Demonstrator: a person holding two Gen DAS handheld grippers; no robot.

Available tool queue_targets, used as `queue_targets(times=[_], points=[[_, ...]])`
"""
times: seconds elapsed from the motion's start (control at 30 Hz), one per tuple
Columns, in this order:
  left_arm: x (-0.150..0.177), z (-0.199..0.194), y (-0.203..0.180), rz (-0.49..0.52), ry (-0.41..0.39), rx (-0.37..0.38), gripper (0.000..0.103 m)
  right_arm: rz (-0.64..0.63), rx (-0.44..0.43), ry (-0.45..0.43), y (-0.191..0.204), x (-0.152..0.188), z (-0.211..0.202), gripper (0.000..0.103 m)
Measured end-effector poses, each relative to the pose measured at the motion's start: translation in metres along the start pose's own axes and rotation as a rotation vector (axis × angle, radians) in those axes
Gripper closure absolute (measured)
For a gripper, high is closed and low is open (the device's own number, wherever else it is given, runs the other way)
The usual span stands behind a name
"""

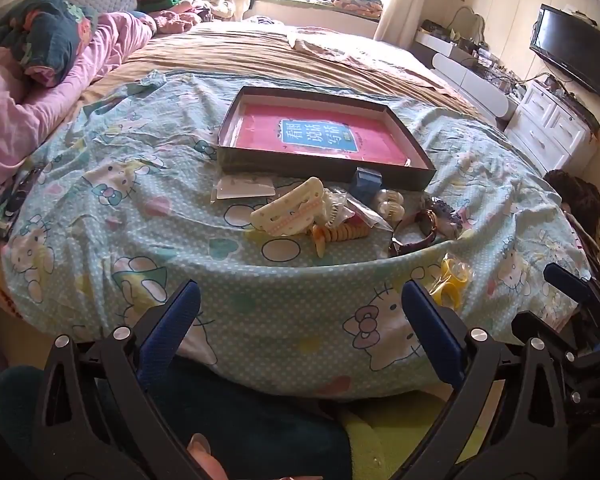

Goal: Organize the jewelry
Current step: 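Move both tools toward the jewelry items beside the tray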

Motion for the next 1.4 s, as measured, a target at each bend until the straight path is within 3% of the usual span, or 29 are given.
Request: queue_targets(times=[1.4], points=[[-0.0063, -0.0045, 0.0035, 0.008, -0.009, -0.014, 0.009, -0.009, -0.01, -0.001, 0.0077, 0.0003, -0.0004, 0.004]])
Point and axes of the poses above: each gripper's, at about its wrist camera, not at the fingertips, and z roughly the way its jaws point, y to its left, x to its underside, the point moved 2 cm from there along z, roughly the way its jaws point, and after that the axes turned 5 degrees about z, right-handed, at the moved point
